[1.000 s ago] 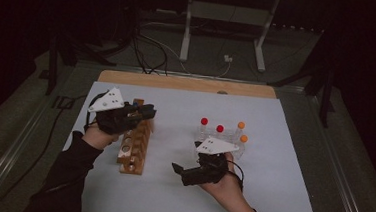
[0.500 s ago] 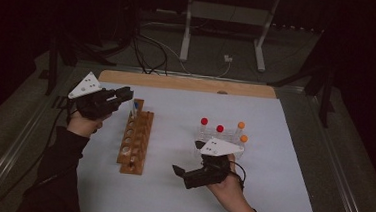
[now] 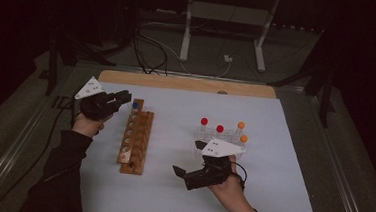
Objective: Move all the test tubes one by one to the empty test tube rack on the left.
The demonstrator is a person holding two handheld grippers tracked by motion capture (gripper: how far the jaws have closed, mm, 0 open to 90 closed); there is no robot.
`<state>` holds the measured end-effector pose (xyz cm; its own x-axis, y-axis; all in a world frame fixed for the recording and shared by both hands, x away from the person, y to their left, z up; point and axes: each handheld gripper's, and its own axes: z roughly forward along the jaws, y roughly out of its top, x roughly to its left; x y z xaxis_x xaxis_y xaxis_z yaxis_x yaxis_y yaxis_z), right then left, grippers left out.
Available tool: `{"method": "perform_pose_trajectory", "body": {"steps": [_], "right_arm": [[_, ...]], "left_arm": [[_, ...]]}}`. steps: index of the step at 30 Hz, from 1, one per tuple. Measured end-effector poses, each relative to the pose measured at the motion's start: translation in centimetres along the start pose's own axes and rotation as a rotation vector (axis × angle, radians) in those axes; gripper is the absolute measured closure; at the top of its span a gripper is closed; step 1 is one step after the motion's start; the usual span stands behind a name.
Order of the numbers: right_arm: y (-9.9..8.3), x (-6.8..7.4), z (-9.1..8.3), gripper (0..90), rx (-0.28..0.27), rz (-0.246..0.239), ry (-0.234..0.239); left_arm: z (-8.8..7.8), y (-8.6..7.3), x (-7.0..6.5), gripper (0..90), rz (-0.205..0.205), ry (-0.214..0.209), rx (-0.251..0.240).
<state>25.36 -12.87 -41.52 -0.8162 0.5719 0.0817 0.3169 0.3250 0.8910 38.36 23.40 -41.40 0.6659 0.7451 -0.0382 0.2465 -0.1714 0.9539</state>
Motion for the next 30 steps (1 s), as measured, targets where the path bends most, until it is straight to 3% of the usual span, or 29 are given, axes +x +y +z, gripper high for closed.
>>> {"method": "perform_pose_trajectory", "body": {"steps": [15, 23, 30], "right_arm": [[-0.1, -0.1, 0.0, 0.0, 0.002, 0.004, 0.025], [-0.1, -0.1, 0.0, 0.0, 0.007, 0.0, 0.028], [-0.1, 0.0, -0.1, 0.0, 0.003, -0.001, 0.03]], "left_arm": [[2.1, -2.3, -0.4, 77.3, 0.009, -0.015, 0.109], [2.2, -2.9, -0.3, 77.3, -0.007, -0.022, 0.118], [2.5, -3.3, -0.4, 77.2, 0.01, -0.027, 0.142]]}}
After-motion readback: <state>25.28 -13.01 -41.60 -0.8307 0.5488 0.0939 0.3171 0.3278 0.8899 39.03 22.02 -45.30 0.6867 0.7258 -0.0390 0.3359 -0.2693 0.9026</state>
